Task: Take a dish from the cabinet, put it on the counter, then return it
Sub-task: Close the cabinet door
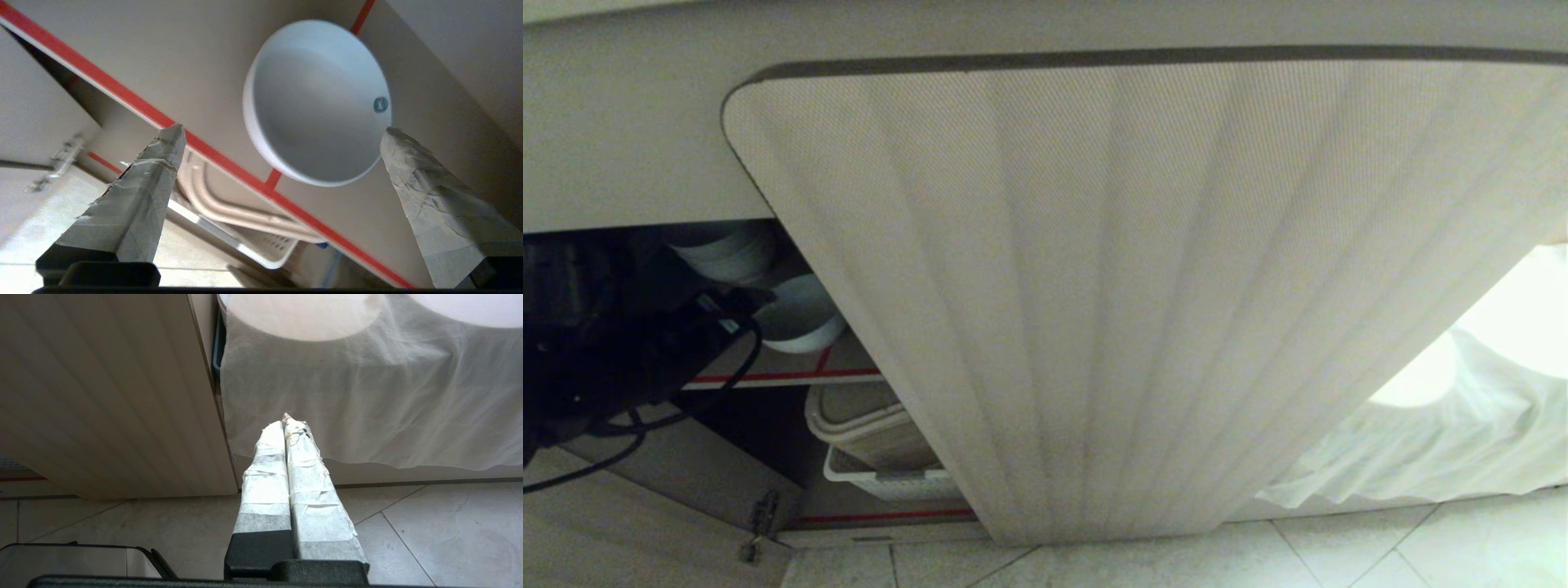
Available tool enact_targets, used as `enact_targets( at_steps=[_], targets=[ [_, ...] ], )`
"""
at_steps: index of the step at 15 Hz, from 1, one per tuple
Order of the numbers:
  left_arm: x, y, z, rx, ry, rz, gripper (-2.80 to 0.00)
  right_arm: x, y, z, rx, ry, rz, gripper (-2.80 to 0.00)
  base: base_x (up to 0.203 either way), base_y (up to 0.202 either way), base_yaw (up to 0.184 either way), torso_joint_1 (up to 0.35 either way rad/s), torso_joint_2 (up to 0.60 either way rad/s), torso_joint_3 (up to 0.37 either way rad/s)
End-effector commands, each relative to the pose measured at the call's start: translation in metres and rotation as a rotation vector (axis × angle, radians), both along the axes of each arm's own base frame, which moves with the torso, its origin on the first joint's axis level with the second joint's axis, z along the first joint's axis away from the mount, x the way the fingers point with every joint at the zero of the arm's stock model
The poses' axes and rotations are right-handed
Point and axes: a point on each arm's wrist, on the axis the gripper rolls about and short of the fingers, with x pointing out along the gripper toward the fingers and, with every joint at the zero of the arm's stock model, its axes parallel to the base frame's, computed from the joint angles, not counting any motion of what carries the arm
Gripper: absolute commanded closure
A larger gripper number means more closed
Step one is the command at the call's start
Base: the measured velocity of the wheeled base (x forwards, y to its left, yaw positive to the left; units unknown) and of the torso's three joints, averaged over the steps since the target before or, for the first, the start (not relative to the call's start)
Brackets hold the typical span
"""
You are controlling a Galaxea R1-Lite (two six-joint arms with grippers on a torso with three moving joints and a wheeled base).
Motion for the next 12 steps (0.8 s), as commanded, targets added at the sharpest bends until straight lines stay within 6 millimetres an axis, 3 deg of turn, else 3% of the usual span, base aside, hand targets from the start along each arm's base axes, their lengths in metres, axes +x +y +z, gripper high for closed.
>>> enact_targets(
  at_steps=[1,12],
  targets=[
    [-0.011,0.000,-0.002,0.036,-0.009,-0.011,-2.80,0.000,0.000,0.000,0.000,0.000,0.000,0.00,0.000,0.000,0.000,0.000,0.00,0.000],
    [-0.048,-0.002,0.000,0.189,-0.059,-0.065,-2.80,0.000,0.000,0.000,0.000,0.000,0.000,0.00,0.000,0.000,0.000,0.000,0.00,0.000]
  ],
)
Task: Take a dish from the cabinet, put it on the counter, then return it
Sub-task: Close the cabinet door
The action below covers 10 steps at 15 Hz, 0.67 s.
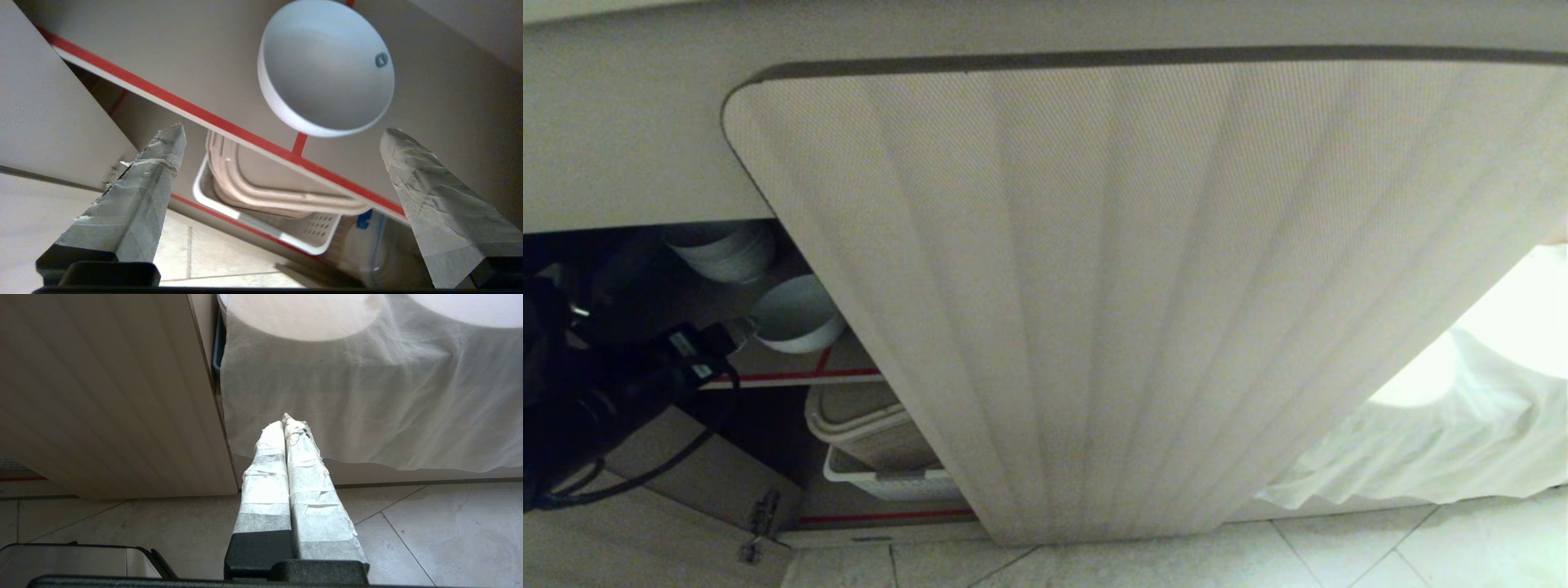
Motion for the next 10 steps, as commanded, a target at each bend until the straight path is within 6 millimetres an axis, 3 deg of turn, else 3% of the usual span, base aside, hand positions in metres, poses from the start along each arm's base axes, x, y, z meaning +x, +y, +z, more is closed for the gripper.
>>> enact_targets(
  at_steps=[1,7,10],
  targets=[
    [-0.005,0.000,0.004,0.005,-0.022,0.004,-2.80,0.000,0.000,0.000,0.000,0.000,0.002,0.00,0.000,0.000,0.000,0.000,0.00,0.000],
    [-0.014,-0.001,0.012,0.035,-0.057,-0.013,-2.80,0.000,0.000,0.000,0.000,0.000,0.000,0.00,0.000,0.000,0.000,0.000,0.00,0.000],
    [-0.031,-0.002,0.008,0.094,-0.051,-0.029,-2.80,0.000,0.000,0.000,0.000,0.000,0.000,0.00,0.000,0.000,0.000,0.000,0.00,0.000]
  ],
)
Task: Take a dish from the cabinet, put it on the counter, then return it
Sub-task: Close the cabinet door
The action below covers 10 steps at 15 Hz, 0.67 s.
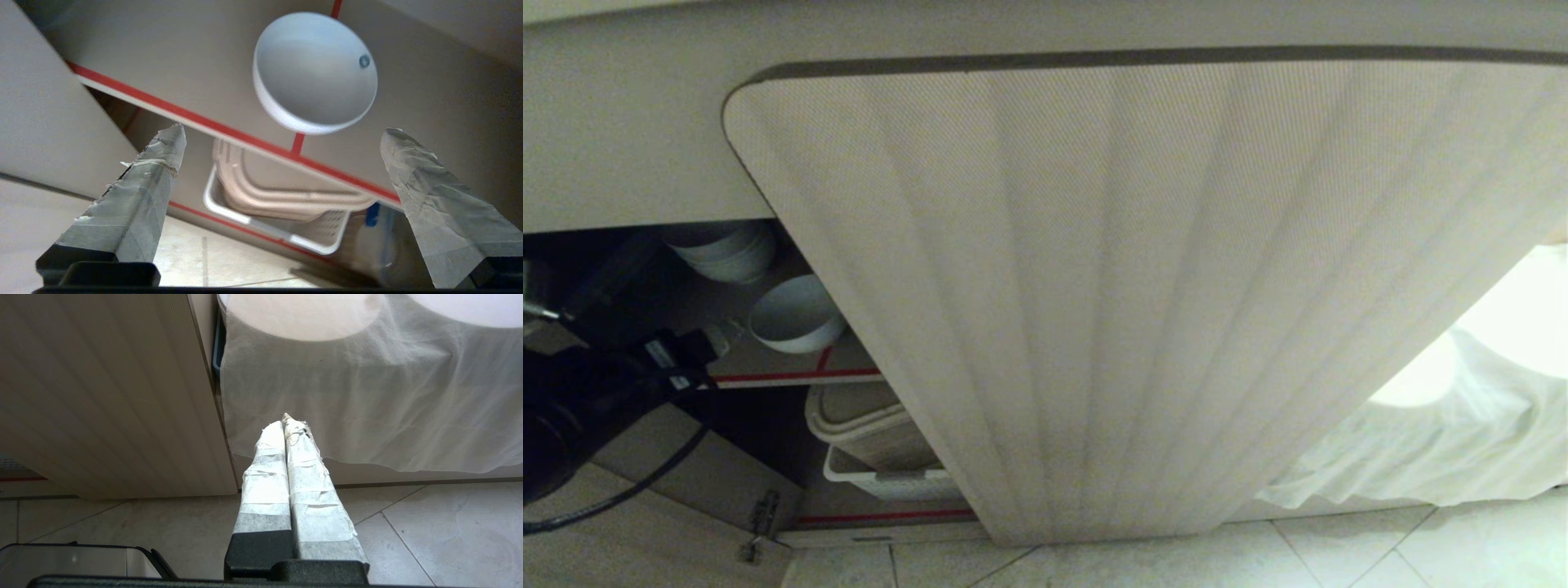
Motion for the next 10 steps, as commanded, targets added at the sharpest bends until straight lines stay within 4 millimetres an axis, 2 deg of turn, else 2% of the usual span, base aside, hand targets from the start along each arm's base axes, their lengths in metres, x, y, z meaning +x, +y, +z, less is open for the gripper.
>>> enact_targets(
  at_steps=[1,5,10],
  targets=[
    [-0.017,-0.001,-0.001,0.017,-0.017,-0.003,-2.80,0.000,0.000,0.000,0.000,0.000,0.001,0.00,0.000,0.000,0.000,0.000,0.00,0.000],
    [-0.035,-0.002,-0.013,0.053,0.012,-0.011,-2.80,0.000,0.000,0.000,0.000,0.000,0.002,0.00,0.000,0.000,0.000,0.000,0.00,0.000],
    [-0.037,-0.002,-0.013,0.054,0.001,-0.012,-2.80,0.000,0.000,0.000,0.000,0.000,0.001,0.00,0.000,0.000,0.000,0.000,0.00,0.000]
  ],
)
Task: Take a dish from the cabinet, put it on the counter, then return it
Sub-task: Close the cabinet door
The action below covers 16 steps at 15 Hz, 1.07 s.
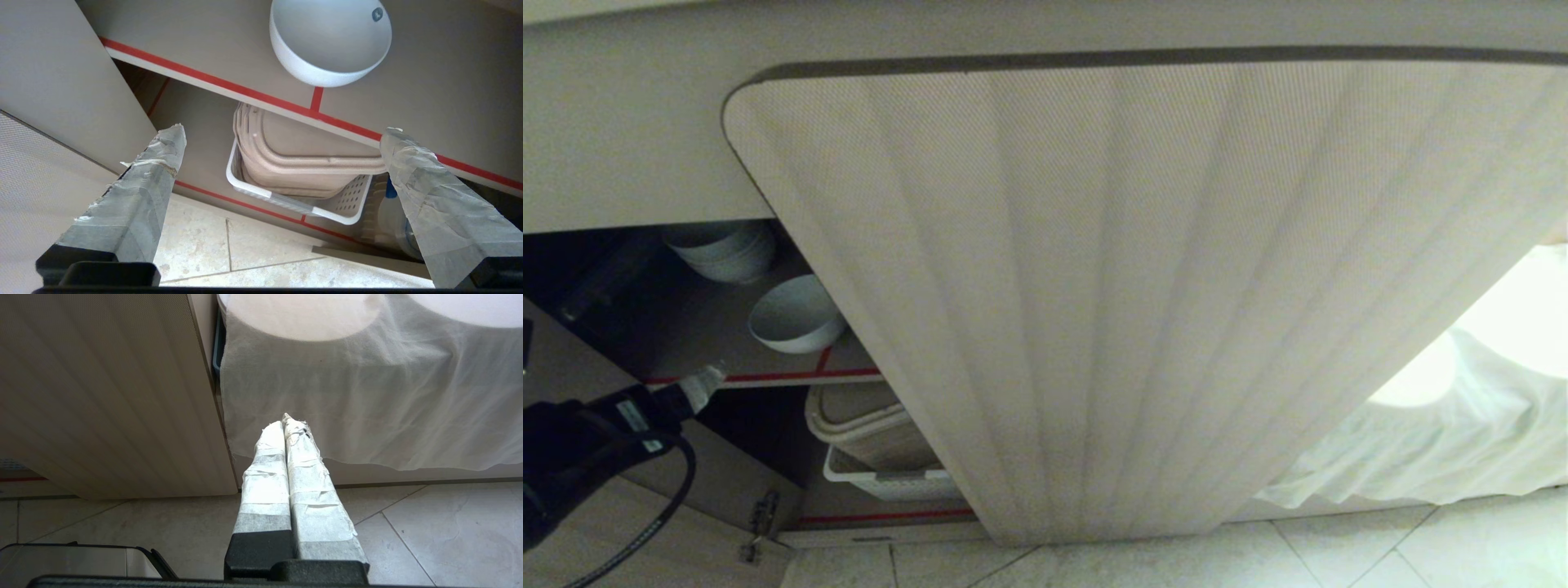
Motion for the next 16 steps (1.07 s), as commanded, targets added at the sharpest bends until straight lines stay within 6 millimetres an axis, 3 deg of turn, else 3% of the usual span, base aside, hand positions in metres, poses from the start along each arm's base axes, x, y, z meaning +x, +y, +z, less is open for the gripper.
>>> enact_targets(
  at_steps=[1,16],
  targets=[
    [0.0000,0.0001,0.0027,0.000,-0.024,0.002,0.00,0.0000,0.0000,0.0000,0.000,0.000,0.000,0.00,0.000,0.000,0.000,0.000,0.00,0.000],
    [-0.0047,-0.0002,0.0035,0.026,-0.036,-0.007,0.00,0.0000,0.0000,0.0000,0.000,0.000,0.001,0.00,0.000,0.000,0.000,0.000,0.00,0.000]
  ],
)
